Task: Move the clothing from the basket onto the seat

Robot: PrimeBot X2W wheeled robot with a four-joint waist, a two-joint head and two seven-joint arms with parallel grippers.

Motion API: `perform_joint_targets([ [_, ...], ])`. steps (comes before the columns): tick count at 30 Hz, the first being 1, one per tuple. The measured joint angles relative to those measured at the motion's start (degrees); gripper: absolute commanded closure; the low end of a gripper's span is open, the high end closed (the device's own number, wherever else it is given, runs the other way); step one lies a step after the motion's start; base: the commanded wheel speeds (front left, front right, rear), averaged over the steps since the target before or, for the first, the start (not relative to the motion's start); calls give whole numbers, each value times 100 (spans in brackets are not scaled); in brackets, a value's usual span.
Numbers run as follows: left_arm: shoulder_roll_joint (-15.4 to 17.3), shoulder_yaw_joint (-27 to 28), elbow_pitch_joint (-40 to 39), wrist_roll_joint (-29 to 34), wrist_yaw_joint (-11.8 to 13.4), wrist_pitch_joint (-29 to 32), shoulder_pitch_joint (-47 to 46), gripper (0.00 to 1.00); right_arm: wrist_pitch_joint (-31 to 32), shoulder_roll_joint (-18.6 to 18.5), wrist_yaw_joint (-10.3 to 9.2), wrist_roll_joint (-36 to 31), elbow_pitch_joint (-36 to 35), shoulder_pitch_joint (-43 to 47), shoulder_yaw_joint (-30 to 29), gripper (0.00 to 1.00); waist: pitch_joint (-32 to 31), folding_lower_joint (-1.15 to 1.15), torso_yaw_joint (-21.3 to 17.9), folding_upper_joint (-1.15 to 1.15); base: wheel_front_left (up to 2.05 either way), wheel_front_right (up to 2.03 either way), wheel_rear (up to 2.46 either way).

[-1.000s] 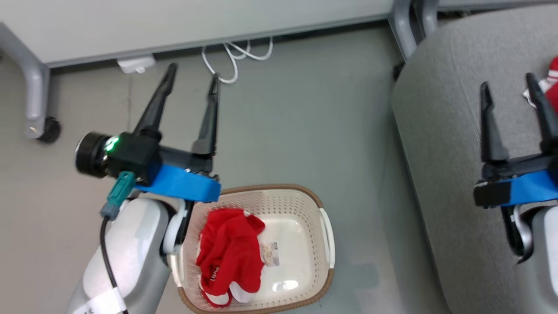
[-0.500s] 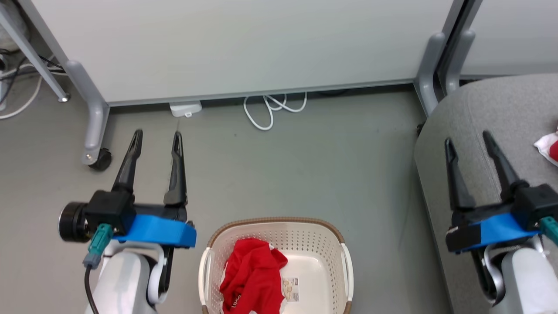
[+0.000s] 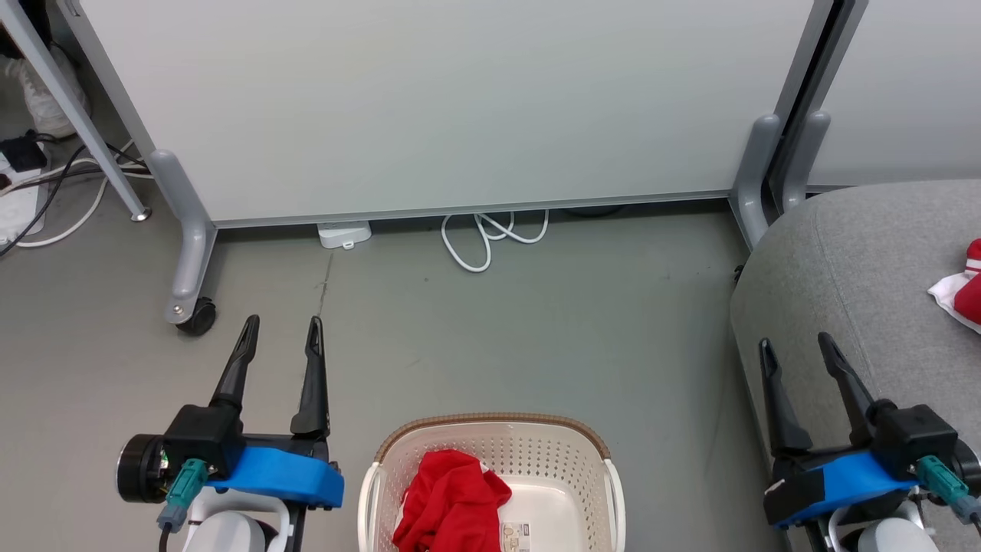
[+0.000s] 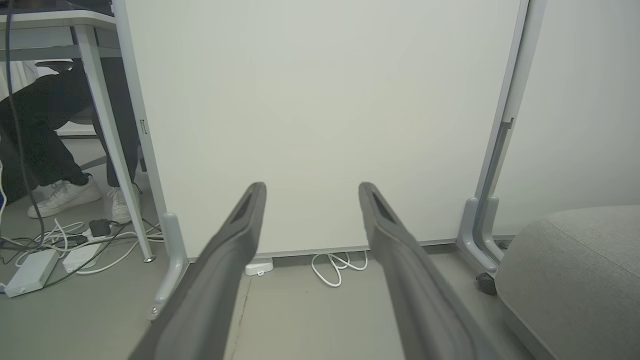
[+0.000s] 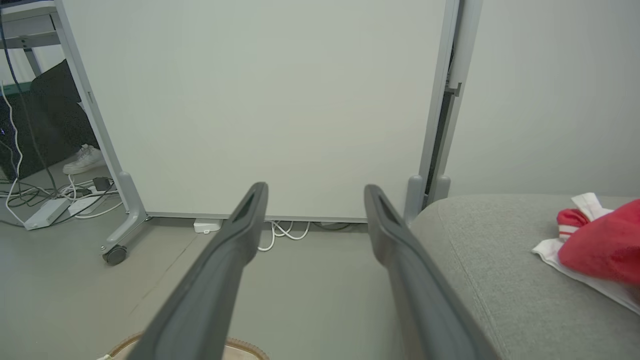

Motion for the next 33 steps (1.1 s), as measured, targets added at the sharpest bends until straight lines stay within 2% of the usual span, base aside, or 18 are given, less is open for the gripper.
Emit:
perform_joint_targets([
  [21, -147, 172, 102, 155, -135, 0, 246, 0, 0, 137, 0, 108, 109, 389, -134, 0, -120, 0, 8, 0, 0, 0, 0],
  [33, -159, 4, 166, 237, -145, 0, 80, 0, 0, 144, 0, 152, 135, 339, -69, 0, 32, 1, -3, 0, 0, 0, 0],
])
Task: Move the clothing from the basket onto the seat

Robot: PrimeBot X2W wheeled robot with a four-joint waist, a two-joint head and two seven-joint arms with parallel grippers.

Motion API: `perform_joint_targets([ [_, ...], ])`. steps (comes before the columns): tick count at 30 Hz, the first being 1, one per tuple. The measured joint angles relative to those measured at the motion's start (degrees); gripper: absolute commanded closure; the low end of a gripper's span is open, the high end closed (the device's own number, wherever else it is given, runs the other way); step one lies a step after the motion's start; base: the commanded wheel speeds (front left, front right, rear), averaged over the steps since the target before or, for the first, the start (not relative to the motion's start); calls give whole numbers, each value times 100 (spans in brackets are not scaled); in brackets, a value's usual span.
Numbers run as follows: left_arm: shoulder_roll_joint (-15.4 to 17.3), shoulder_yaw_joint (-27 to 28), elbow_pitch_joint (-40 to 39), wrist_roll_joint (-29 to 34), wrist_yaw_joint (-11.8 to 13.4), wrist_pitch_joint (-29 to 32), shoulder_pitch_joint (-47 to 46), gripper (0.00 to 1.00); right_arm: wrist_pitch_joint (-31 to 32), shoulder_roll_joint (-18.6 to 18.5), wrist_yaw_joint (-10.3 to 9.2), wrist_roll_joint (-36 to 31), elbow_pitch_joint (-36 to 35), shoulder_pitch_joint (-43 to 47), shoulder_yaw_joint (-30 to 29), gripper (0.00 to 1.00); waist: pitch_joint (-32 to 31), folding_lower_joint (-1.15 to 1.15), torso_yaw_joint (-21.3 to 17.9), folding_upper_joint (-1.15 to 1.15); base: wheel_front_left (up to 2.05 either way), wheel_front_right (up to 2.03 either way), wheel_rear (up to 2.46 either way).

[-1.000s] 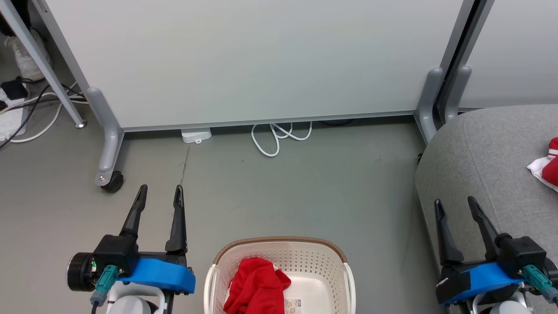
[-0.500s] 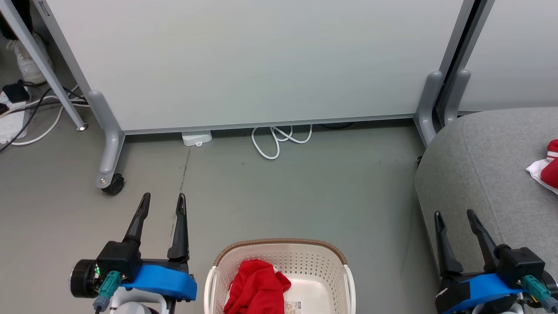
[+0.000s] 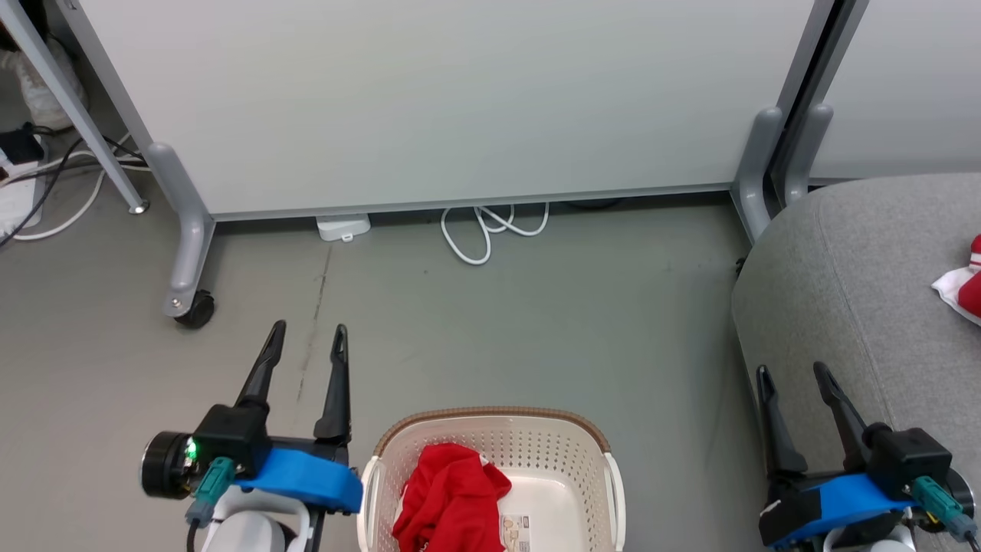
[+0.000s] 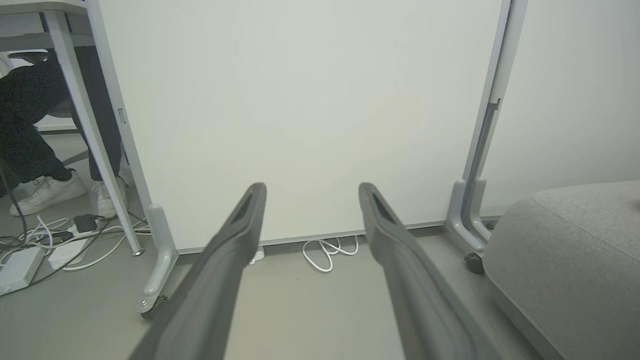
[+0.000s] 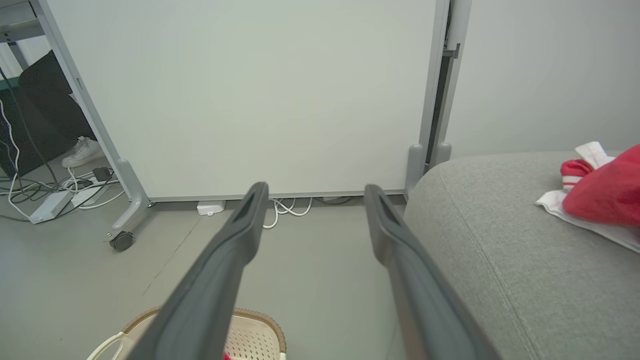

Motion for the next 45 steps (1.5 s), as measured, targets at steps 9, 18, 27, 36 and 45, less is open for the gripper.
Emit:
perform_joint_targets([
  [9, 176, -787, 434, -59, -19, 0, -612, 0, -1, 2, 0, -131, -90, -404, 140, 0, 422, 0, -148, 0, 0, 0, 0],
  [18, 512, -1784, 1273, -218, -20, 0, -1453, 0, 0, -12, 0, -221, -224, -969, 296, 0, 1132, 1, -398, 0, 0, 0, 0],
  [27, 818, -2805, 2160, -378, -22, 0, -2228, 0, -1, -24, 0, -307, -332, -1405, 354, 0, 1898, 1, -618, 0, 0, 0, 0],
  [36, 971, -3977, 2992, -520, -23, 1, -2904, 0, 0, -62, 0, -372, -452, -1759, 431, 0, 2598, 1, -760, 0, 0, 0, 0],
  [45, 1038, -5400, 3739, -636, -23, 0, -3403, 0, 0, -113, 0, -471, -614, -2175, 528, 0, 3262, 1, -848, 0, 0, 0, 0],
])
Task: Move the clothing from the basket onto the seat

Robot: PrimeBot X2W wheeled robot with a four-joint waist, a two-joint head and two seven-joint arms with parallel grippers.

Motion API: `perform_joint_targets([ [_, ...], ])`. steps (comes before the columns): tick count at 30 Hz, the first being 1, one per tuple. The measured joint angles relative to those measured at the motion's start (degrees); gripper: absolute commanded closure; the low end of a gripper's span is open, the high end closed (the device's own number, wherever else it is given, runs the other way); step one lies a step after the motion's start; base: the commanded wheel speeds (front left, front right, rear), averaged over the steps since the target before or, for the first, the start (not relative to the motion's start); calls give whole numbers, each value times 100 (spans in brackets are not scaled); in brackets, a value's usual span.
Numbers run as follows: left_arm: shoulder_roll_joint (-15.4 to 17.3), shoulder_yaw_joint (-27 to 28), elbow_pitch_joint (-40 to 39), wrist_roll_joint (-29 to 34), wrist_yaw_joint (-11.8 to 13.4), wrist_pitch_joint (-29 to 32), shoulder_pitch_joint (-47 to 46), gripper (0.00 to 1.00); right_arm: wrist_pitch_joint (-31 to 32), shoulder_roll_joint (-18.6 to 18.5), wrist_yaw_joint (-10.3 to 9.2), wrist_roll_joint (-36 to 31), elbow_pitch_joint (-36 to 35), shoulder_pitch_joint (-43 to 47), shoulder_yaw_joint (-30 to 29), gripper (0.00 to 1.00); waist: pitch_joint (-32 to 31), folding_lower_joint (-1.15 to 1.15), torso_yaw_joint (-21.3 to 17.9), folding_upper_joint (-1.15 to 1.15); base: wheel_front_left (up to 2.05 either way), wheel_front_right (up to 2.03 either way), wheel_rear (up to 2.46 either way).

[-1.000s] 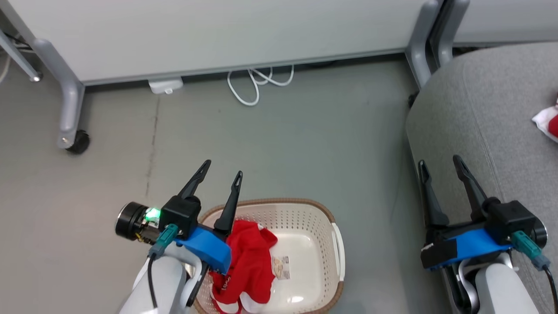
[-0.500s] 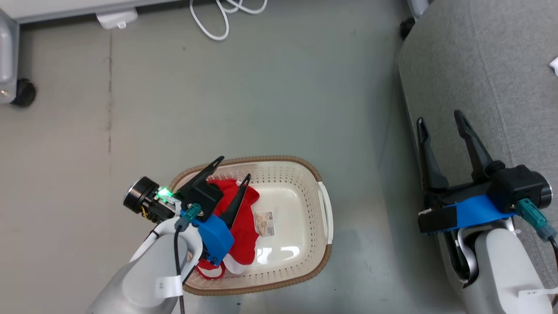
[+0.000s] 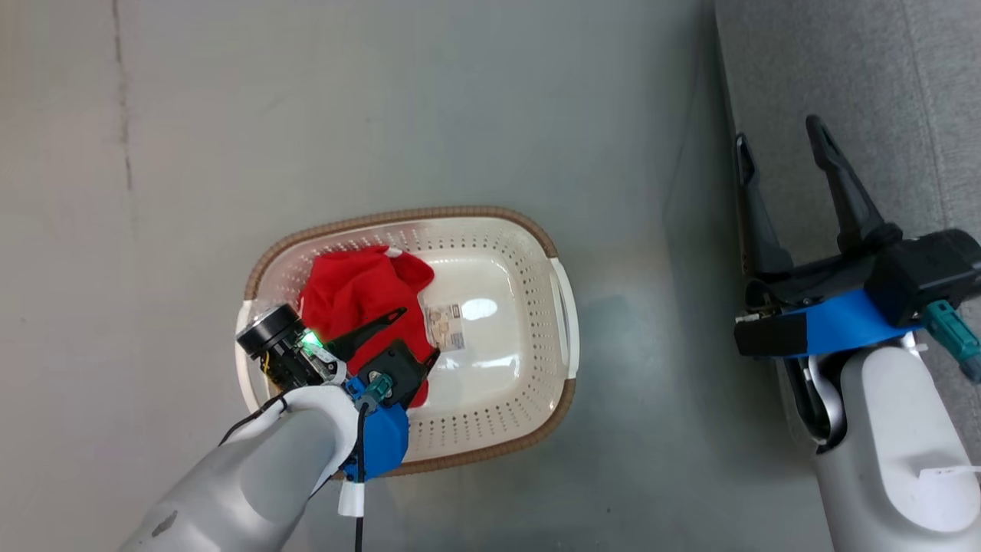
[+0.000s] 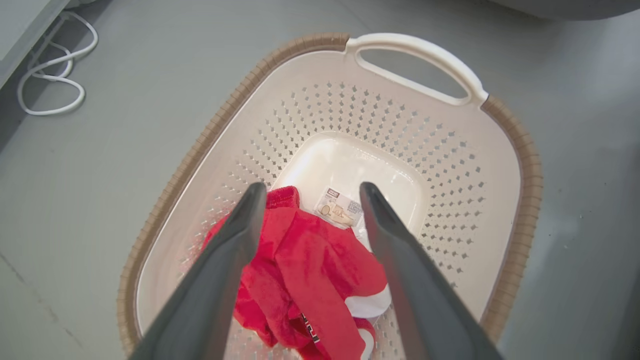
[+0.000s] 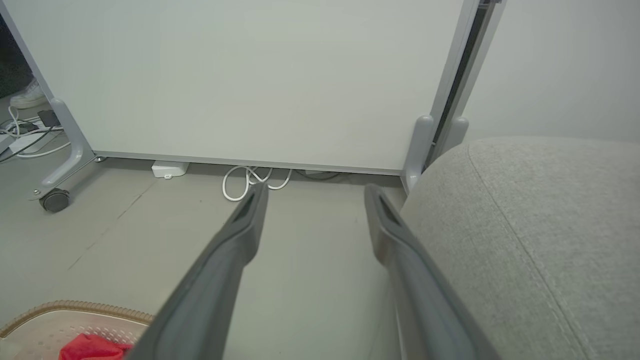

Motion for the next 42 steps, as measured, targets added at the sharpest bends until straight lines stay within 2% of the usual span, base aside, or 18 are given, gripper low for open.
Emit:
perform_joint_targets([
  [9, -45, -879, 775, -286, 0, 0, -561, 0, 0, -46, 0, -92, -177, -291, 5, 0, 665, 0, -80, 0, 0, 0, 0],
  [14, -156, -1152, 1319, -450, 0, 154, -808, 0, 0, -41, 0, -148, -314, -380, 15, 0, 1003, 0, -122, 0, 0, 0, 0],
  [26, -178, -1344, 1757, -164, 0, 650, -1515, 0, 0, -31, 0, -292, -760, -499, -23, 0, 1808, -1, -160, 0, 0, 0, 0],
  [42, -122, -1356, 1923, 122, 0, 1047, -2054, 0, 0, 34, 0, -374, -1352, -445, -220, 0, 2643, -1, -248, 0, 0, 0, 0],
])
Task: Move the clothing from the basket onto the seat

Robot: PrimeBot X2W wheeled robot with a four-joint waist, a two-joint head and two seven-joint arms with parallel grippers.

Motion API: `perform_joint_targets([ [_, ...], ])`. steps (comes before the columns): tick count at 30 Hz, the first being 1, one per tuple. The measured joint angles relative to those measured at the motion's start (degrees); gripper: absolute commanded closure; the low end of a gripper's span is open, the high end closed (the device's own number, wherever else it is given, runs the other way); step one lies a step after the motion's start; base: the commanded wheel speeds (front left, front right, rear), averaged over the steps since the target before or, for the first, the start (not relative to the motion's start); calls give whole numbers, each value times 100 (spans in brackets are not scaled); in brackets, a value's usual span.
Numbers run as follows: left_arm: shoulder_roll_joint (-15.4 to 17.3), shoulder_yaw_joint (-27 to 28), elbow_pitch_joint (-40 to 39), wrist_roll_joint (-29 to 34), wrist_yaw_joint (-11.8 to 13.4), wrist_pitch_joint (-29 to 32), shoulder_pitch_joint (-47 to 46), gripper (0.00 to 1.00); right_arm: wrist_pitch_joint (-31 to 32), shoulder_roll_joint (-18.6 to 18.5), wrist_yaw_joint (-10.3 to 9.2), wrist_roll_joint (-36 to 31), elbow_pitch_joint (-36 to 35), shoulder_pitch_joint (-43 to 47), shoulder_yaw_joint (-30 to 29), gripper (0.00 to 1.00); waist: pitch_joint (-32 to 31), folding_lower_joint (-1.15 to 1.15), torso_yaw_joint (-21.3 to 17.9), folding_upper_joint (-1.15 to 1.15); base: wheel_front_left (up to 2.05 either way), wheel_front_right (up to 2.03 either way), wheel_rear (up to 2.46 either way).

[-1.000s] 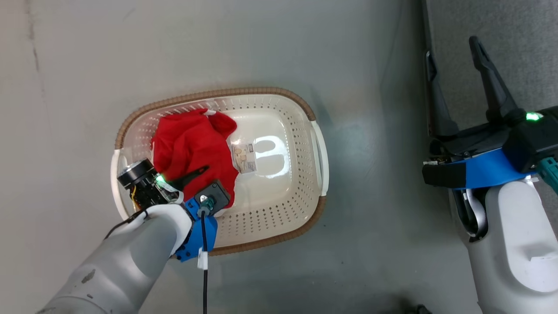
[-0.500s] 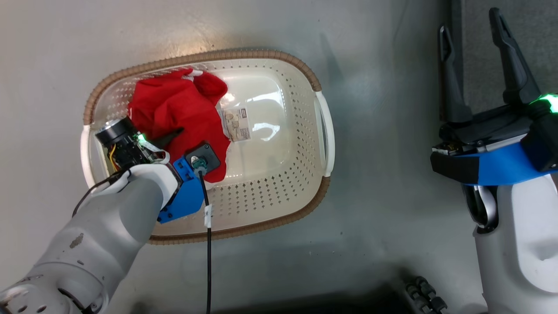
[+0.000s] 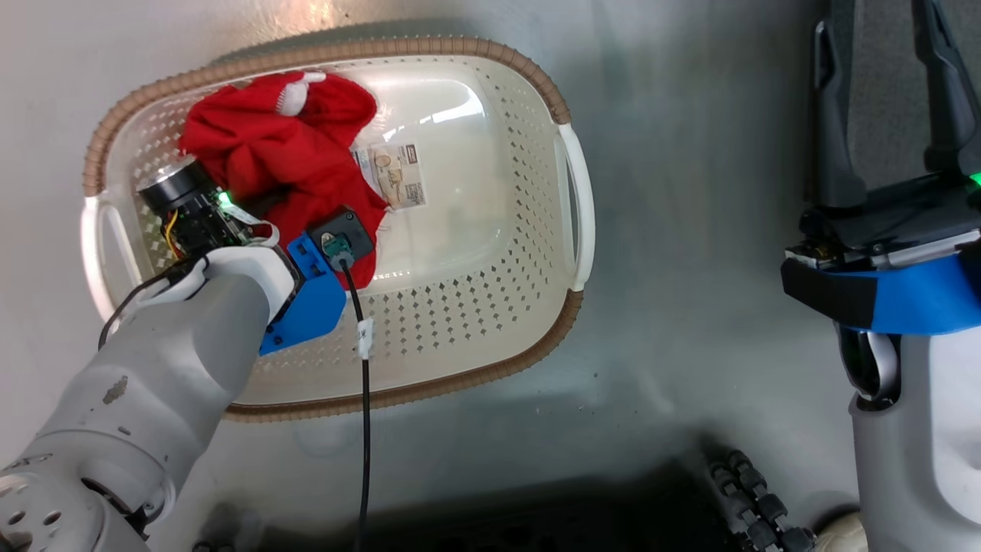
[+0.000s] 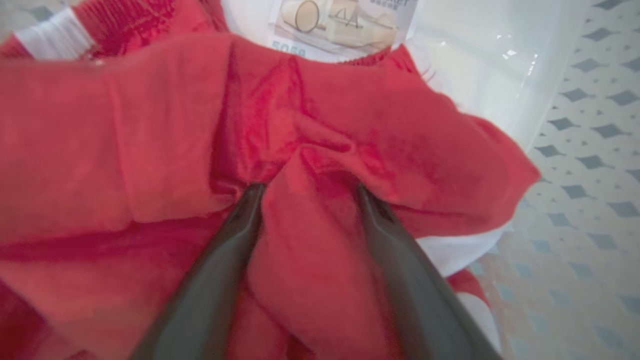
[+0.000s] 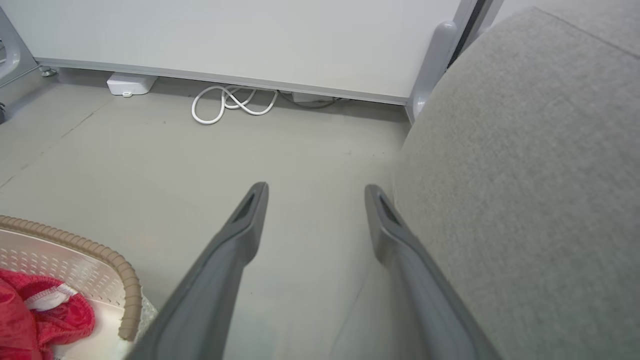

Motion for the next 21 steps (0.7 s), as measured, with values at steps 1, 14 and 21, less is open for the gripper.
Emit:
perform_joint_targets([
  [1, 4, -2, 4, 4, 0, 32, -17, 0, 0, 4, 0, -12, -18, 12, -25, 0, 38, 0, -9, 0, 0, 0, 0],
  [14, -10, -3, 33, 56, 0, 197, -55, 100, 0, 44, 0, -29, -96, 57, -79, 0, 196, 0, -56, 0, 0, 0, 0],
  [21, -45, -1, 25, 38, 0, 205, -20, 100, 0, 57, 0, -25, -29, 16, -81, 0, 108, 0, -55, 0, 0, 0, 0],
])
